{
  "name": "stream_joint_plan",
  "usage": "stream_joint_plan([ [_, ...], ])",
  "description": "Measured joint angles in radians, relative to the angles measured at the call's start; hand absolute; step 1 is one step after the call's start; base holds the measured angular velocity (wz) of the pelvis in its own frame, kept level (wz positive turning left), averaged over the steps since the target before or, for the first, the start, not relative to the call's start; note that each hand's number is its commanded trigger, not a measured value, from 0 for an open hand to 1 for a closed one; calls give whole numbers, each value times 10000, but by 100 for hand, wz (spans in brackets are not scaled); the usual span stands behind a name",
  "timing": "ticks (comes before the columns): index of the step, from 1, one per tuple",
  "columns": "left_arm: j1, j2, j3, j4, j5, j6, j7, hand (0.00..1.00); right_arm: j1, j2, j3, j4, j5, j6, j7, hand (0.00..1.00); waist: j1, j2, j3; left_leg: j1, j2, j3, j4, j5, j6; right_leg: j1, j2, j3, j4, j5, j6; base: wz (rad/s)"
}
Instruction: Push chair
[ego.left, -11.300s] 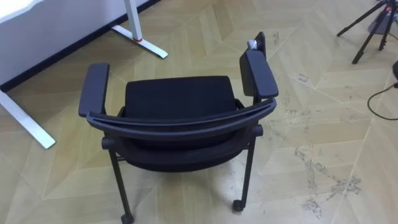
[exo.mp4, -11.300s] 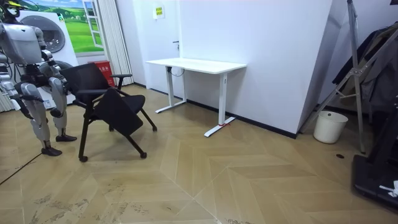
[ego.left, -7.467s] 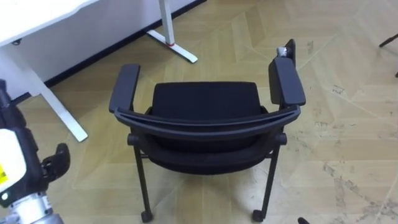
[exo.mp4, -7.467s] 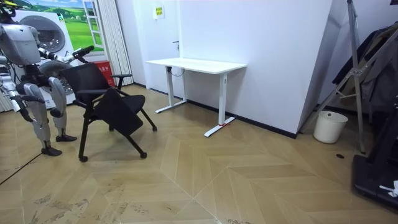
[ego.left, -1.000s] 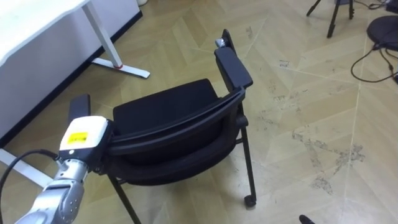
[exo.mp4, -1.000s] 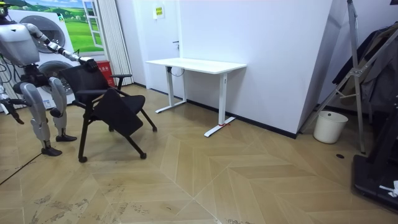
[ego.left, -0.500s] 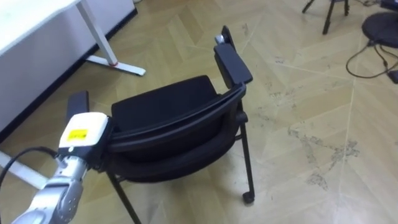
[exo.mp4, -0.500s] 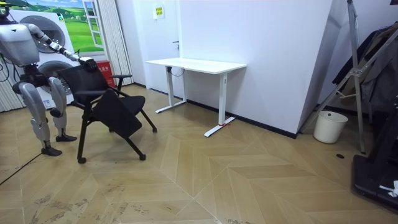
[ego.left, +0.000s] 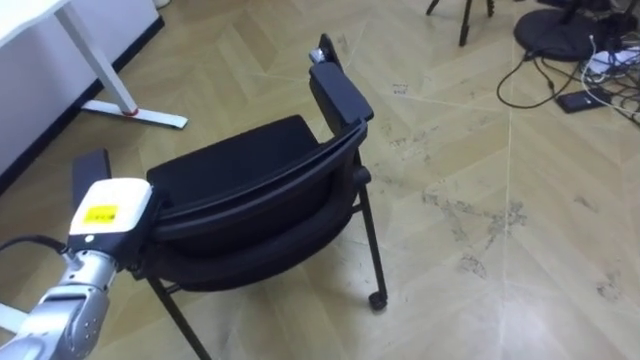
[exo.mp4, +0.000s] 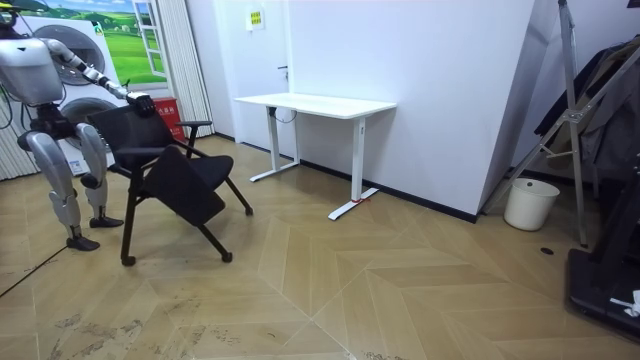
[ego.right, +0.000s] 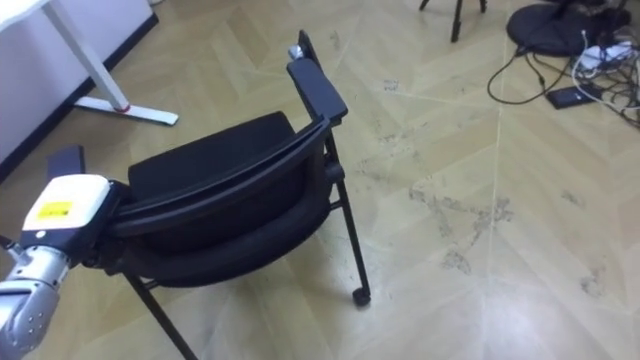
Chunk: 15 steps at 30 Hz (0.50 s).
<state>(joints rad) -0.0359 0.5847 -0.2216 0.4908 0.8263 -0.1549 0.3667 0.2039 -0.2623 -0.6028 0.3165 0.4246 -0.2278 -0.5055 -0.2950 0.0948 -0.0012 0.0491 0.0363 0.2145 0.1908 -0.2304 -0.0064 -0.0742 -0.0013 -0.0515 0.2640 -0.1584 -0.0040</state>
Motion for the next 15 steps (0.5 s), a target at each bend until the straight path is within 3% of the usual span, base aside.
stream_joint_plan([
  [7,-2,-3,173,-4,62,-12,24,100,-486,-291,46,-2934,-1842,-118,-1396,0,17,-82,32,5,-4,72,-22,1,1,-153,41,172,149,-30,-5,-8],
  [11,-9,-37,220,-163,133,69,-49,100,-1151,-750,400,-4163,-2827,-180,-1965,0,71,-203,84,61,-3,194,-24,1,1,-136,50,214,98,-27,-4,-6],
  [15,-10,-37,217,-245,149,77,-108,100,-1719,-1223,1212,-4315,-3663,-235,-2131,0,288,-232,97,126,-3,275,-21,0,1,-110,50,234,126,-20,-7,-7],
])
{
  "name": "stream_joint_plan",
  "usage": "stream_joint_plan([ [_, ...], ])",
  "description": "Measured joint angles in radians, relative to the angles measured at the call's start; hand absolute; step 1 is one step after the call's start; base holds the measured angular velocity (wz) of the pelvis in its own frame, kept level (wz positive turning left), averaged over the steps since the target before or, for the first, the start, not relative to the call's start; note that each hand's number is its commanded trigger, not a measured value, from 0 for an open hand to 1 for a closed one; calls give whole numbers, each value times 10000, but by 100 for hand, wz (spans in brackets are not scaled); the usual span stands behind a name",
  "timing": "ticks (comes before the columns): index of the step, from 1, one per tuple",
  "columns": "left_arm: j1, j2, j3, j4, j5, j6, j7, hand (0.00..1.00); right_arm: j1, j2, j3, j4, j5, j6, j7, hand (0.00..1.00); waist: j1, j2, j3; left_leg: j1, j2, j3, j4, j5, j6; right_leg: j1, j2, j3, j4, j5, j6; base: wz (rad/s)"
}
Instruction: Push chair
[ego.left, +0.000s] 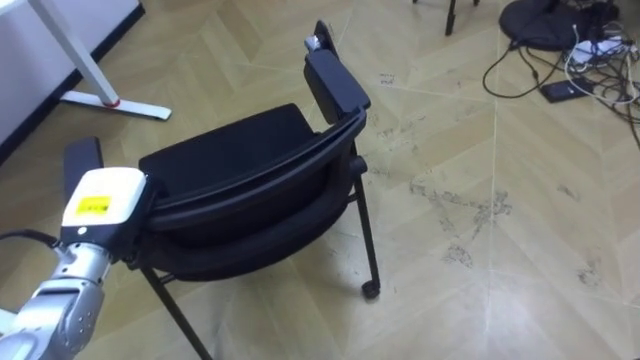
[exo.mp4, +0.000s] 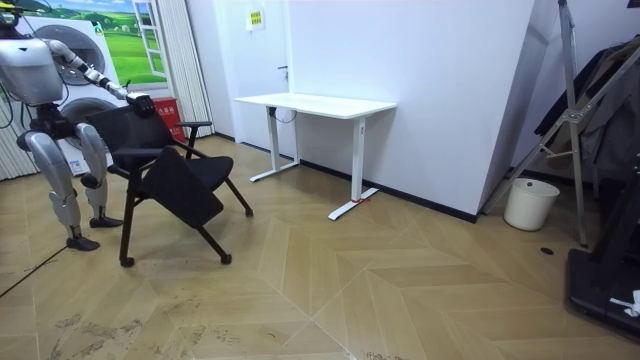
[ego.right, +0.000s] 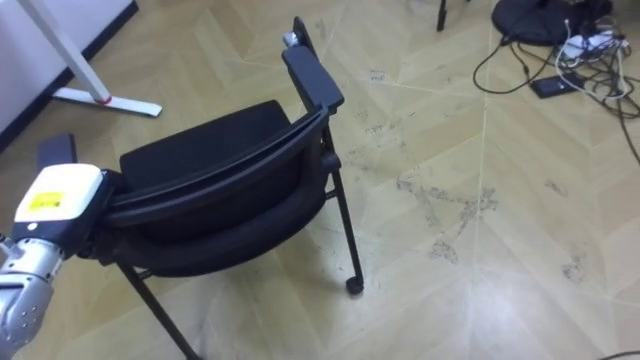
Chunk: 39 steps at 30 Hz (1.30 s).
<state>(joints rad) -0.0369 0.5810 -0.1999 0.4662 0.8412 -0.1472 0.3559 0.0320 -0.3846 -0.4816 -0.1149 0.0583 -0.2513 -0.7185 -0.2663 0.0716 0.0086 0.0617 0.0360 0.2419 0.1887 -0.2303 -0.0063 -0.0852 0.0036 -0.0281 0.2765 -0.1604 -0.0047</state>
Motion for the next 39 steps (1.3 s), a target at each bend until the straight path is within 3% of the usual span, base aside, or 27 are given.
stream_joint_plan([
  [4,-81,-43,0,-212,145,-5,-170,100,-547,-103,981,-172,-596,5,373,0,283,-48,29,33,38,1,-27,0,0,3,43,15,-14,15,-22,-3],
  [9,-227,-75,-17,-226,273,-191,-151,100,-1080,-756,2127,-441,-1102,9,1352,0,597,-118,70,50,63,-64,-78,0,0,19,51,-34,-20,24,-35,0],
  [11,-273,-72,-17,-243,397,-205,-194,100,-1420,-1014,2445,-475,-1902,13,1949,0,672,-226,110,192,70,-85,-135,0,0,151,62,-46,-48,23,-35,0],
  [13,-372,-70,-17,-266,577,-225,-274,100,-1517,-1120,2666,-580,-2366,16,2256,0,792,-357,95,284,86,-77,-212,0,0,202,88,-41,-69,25,-38,0],
  [19,-557,-11,-285,-340,825,-162,-392,100,-1617,-1132,3753,-601,-3777,51,3260,0,1112,-714,32,543,116,-95,-266,0,-1,514,134,-34,-251,53,-72,0],
  [24,-964,-10,-727,-198,824,-133,-540,100,-2127,-1156,4606,-581,-4378,138,4189,0,1316,-731,30,555,147,-293,-279,0,-1,724,142,-223,-471,111,-114,10],
  [27,-1136,19,-796,-168,854,-261,-607,100,-2730,-1459,5298,-580,-4829,119,4655,0,1480,-743,32,551,196,-350,-280,0,-1,753,180,-302,-571,138,-144,6],
  [33,-1371,-8,-813,-203,1110,-565,-766,100,-3111,-1638,5916,-572,-5573,-11,5742,0,1884,-887,65,589,249,-547,-279,1,-3,911,251,-329,-750,165,-189,3],
  [39,-1664,16,-888,-187,1316,-752,-835,100,-3171,-1834,6438,-569,-5704,-5,6660,0,2121,-1066,160,534,240,-635,-277,1,-3,943,220,-454,-754,164,-189,3],
])
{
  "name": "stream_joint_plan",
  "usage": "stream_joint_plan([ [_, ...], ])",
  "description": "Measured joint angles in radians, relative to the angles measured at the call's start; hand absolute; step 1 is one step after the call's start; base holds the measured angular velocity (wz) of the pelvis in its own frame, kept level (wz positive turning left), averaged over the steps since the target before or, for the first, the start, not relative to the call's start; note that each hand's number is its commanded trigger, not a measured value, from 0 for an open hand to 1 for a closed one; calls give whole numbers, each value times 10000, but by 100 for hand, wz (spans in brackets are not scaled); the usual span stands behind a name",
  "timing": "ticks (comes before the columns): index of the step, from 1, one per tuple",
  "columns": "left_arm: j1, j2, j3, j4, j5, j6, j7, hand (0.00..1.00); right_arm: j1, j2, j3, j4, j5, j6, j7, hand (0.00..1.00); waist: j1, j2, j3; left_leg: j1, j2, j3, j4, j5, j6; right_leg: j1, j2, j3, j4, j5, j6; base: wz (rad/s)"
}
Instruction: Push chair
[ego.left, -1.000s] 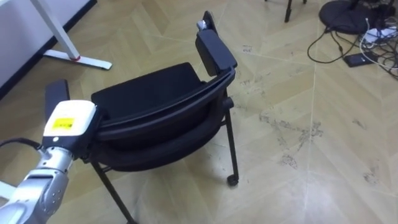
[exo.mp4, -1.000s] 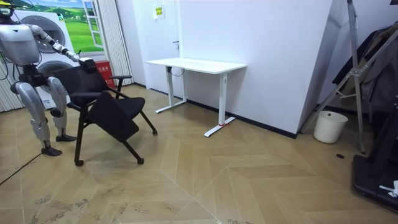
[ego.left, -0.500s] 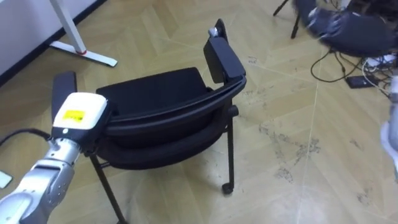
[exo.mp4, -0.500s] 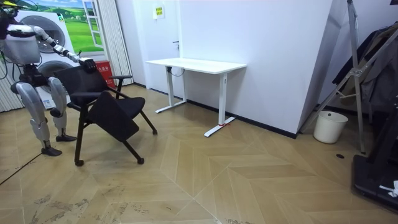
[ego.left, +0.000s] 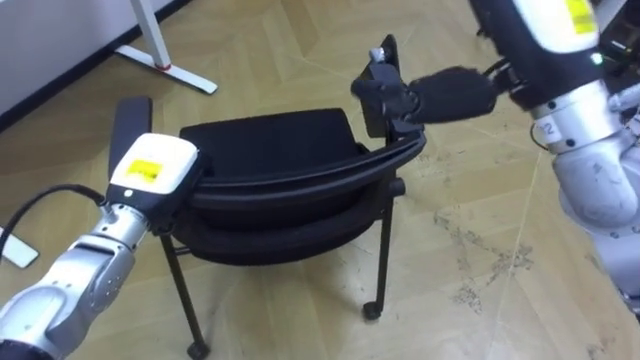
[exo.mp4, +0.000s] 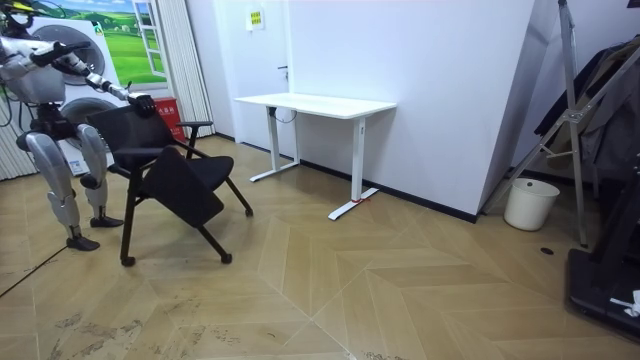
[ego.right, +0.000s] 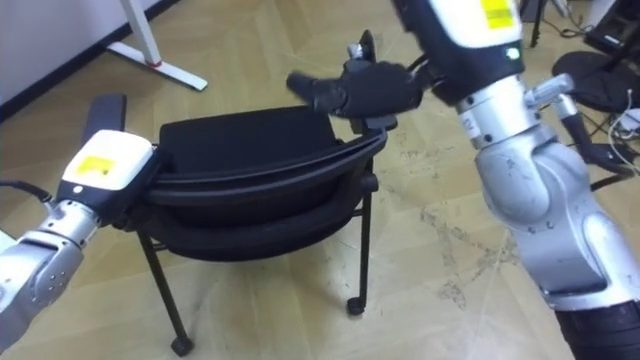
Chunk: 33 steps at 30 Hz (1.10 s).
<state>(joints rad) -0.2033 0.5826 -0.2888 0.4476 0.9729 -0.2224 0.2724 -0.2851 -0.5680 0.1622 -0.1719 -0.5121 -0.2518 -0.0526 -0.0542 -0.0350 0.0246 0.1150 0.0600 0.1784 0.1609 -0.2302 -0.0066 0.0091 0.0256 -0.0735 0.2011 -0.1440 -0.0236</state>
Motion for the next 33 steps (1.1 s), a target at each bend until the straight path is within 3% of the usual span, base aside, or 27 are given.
stream_joint_plan([
  [7,-243,-5,-120,110,62,-147,-61,100,-598,-257,759,1,-89,-246,573,0,79,-77,-25,16,-14,-211,7,0,0,35,-24,-130,-16,0,0,6],
  [13,-247,-3,-153,106,115,-273,-35,100,-618,-273,1110,12,-119,-313,1098,0,136,-81,-32,33,-29,-477,15,0,0,176,-38,-241,-162,0,0,7],
  [20,-372,73,-281,201,119,-411,-78,100,-621,-750,1622,10,-75,-314,2324,0,141,-109,-49,97,-16,-565,12,0,-1,294,-60,-357,-171,0,0,4],
  [25,-421,144,-290,172,126,-500,-142,100,-623,-1122,1717,11,-31,-414,2952,0,149,-215,-68,135,-16,-776,10,0,-1,350,-51,-378,-174,0,0,2],
  [33,-541,248,-342,172,126,-608,-208,100,-623,-1243,1726,75,-32,-425,3467,0,172,-325,-54,155,-42,-997,9,0,0,453,-38,-402,-316,0,0,1],
])
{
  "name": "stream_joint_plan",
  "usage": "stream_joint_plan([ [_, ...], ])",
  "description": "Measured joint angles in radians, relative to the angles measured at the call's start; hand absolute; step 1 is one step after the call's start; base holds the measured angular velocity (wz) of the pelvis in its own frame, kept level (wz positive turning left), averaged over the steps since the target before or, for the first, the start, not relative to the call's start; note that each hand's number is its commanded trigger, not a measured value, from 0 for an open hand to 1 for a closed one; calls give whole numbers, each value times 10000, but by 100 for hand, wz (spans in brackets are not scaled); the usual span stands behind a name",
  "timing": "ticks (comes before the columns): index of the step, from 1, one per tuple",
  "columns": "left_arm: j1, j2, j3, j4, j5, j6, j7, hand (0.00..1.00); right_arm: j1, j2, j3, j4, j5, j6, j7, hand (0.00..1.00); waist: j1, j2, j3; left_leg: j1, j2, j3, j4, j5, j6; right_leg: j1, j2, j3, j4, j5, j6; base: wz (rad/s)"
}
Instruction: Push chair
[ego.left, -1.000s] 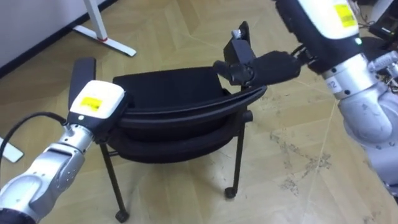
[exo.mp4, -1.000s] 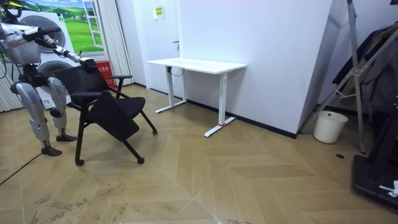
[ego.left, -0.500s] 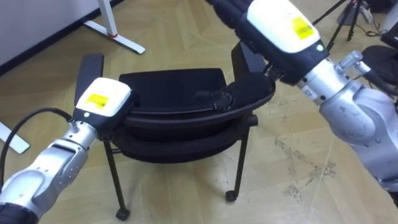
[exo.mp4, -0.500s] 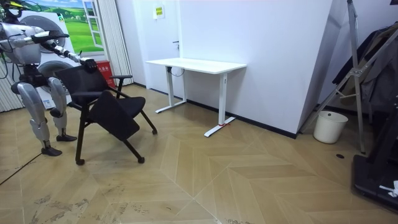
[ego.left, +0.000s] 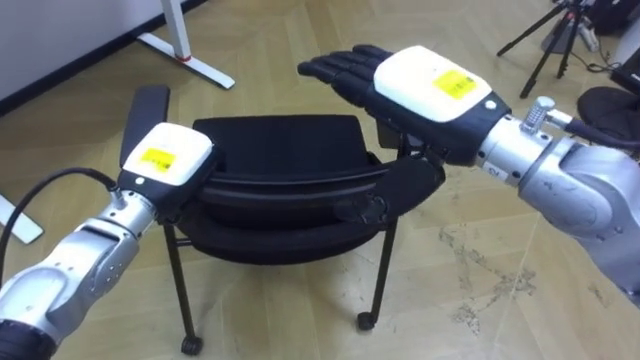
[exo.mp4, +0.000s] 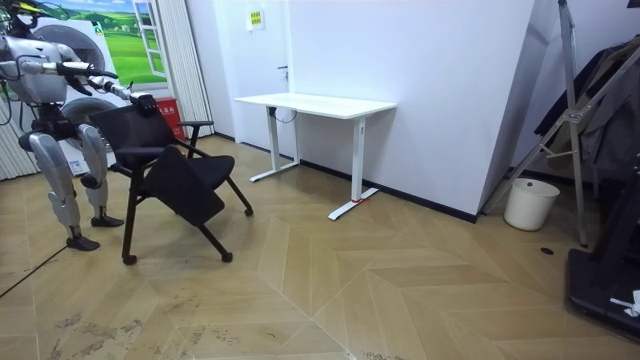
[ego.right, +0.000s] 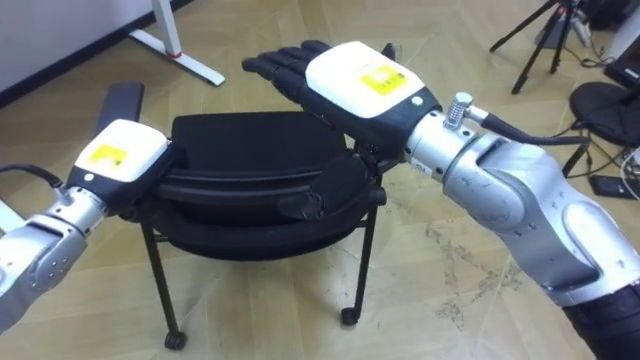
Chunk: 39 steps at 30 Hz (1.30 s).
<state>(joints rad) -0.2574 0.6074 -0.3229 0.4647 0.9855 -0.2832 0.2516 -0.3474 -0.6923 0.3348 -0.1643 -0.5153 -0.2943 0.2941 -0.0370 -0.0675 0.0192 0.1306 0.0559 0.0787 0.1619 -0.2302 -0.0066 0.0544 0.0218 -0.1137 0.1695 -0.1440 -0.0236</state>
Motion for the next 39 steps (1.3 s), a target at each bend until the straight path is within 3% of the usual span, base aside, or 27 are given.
stream_joint_plan([
  [12,-189,5,-200,-10,-22,-98,-54,100,-1,-4,686,229,-12,-23,468,0,63,7,22,-78,-1,-264,-1,0,0,20,7,-92,-21,0,0,5],
  [23,-341,6,-338,-60,-98,-103,-66,100,-5,-6,826,380,-34,-102,1107,0,131,163,121,-196,-13,-280,1,0,0,-4,-8,-114,-34,0,0,2],
  [28,-340,-72,-428,-227,-92,18,-80,100,-5,-3,845,1132,3,-73,1107,0,148,180,109,-223,-15,-381,15,0,-1,-26,-18,-161,-38,0,0,6],
  [33,-338,-225,-575,-248,-91,87,-11,100,-3,57,880,2091,-100,489,1049,0,297,317,27,-199,-36,-402,17,1,-1,-29,-30,-139,-30,0,0,-1],
  [36,-338,-265,-679,-245,-87,88,32,100,-7,311,1010,2442,-456,534,707,0,332,319,22,-202,-47,-530,154,0,0,83,-108,-80,-24,0,-1,7],
  [38,-338,-406,-874,-138,-84,120,38,100,-7,541,1176,3017,-482,492,424,0,307,326,22,-147,-116,-514,458,1,0,292,-180,307,5,0,0,12],
  [39,-338,-411,-911,-134,-85,101,45,100,-9,612,1175,3181,-482,478,349,0,328,338,9,-111,-116,-524,435,1,0,311,-175,294,7,-1,1,0],
])
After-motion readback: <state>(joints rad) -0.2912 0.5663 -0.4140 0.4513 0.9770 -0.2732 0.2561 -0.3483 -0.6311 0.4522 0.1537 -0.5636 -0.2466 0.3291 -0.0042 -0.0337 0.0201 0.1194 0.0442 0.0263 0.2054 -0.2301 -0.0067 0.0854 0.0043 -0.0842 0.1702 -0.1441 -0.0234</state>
